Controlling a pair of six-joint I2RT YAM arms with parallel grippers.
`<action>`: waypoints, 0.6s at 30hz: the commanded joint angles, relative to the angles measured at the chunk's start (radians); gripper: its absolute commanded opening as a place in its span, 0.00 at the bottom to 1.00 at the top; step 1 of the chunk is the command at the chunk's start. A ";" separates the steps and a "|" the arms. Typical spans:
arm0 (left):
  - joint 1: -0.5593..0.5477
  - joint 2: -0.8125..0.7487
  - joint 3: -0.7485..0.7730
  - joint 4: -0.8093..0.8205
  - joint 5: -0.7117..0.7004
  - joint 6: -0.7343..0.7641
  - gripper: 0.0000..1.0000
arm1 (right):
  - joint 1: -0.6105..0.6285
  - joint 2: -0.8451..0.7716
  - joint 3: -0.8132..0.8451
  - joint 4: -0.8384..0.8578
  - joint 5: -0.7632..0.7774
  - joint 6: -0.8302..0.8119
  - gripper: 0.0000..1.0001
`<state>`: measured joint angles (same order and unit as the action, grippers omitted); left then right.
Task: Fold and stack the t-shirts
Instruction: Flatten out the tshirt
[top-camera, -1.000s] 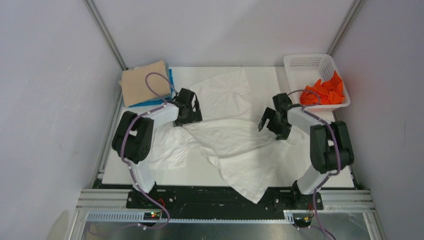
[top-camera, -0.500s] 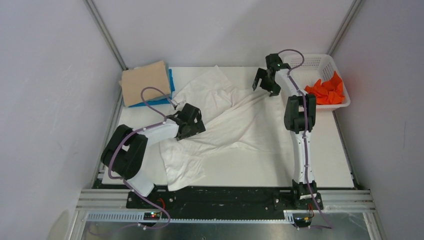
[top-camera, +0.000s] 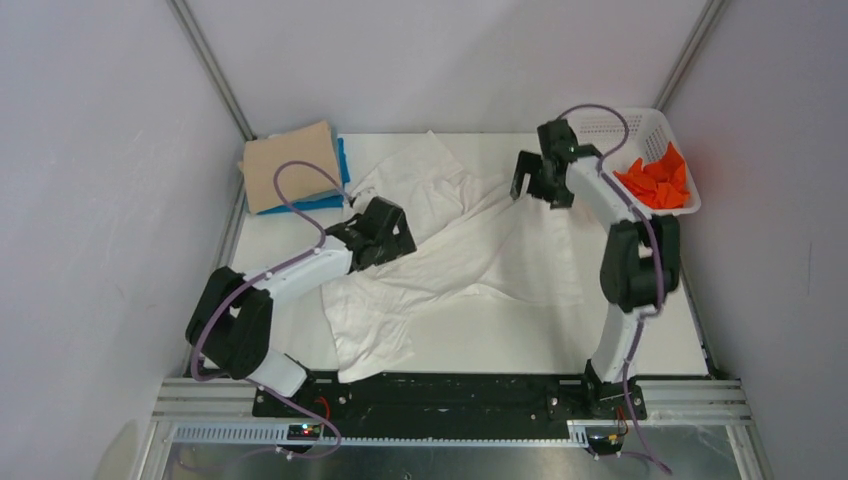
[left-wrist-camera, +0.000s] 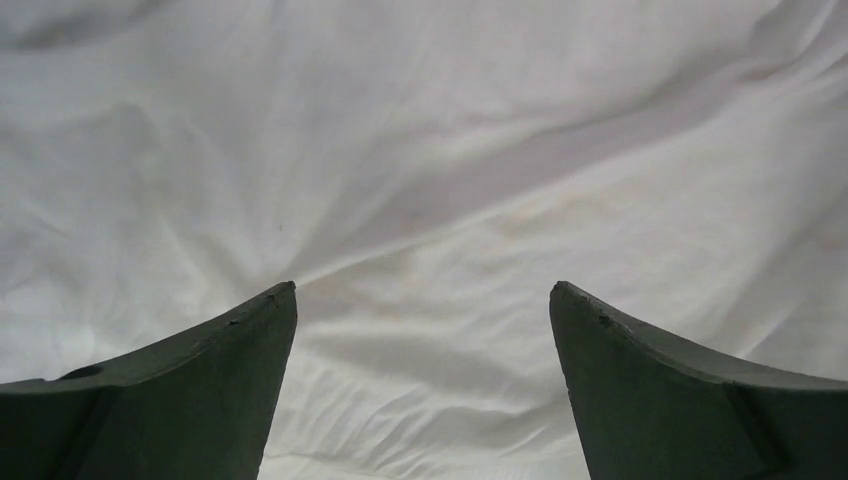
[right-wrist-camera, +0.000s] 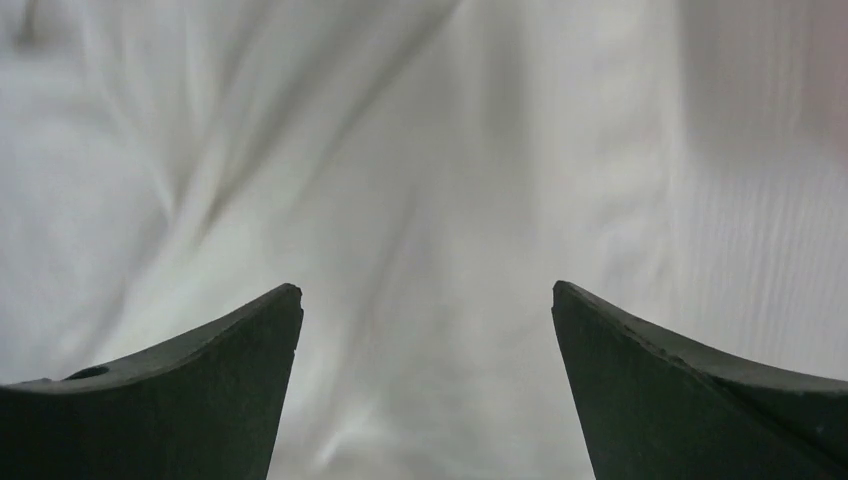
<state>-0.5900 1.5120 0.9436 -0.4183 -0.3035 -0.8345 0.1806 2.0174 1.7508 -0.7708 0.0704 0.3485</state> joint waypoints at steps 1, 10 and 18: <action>0.020 0.028 0.118 0.016 -0.090 0.086 1.00 | 0.098 -0.268 -0.402 0.145 -0.026 0.082 0.99; 0.101 0.294 0.277 0.037 0.015 0.128 1.00 | 0.244 -0.362 -0.717 0.305 -0.119 0.181 0.99; 0.143 0.388 0.271 0.044 0.092 0.087 1.00 | 0.236 -0.416 -0.896 0.271 -0.084 0.257 0.99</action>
<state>-0.4572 1.8835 1.2068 -0.3832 -0.2508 -0.7300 0.4244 1.6314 0.9497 -0.4801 -0.0330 0.5488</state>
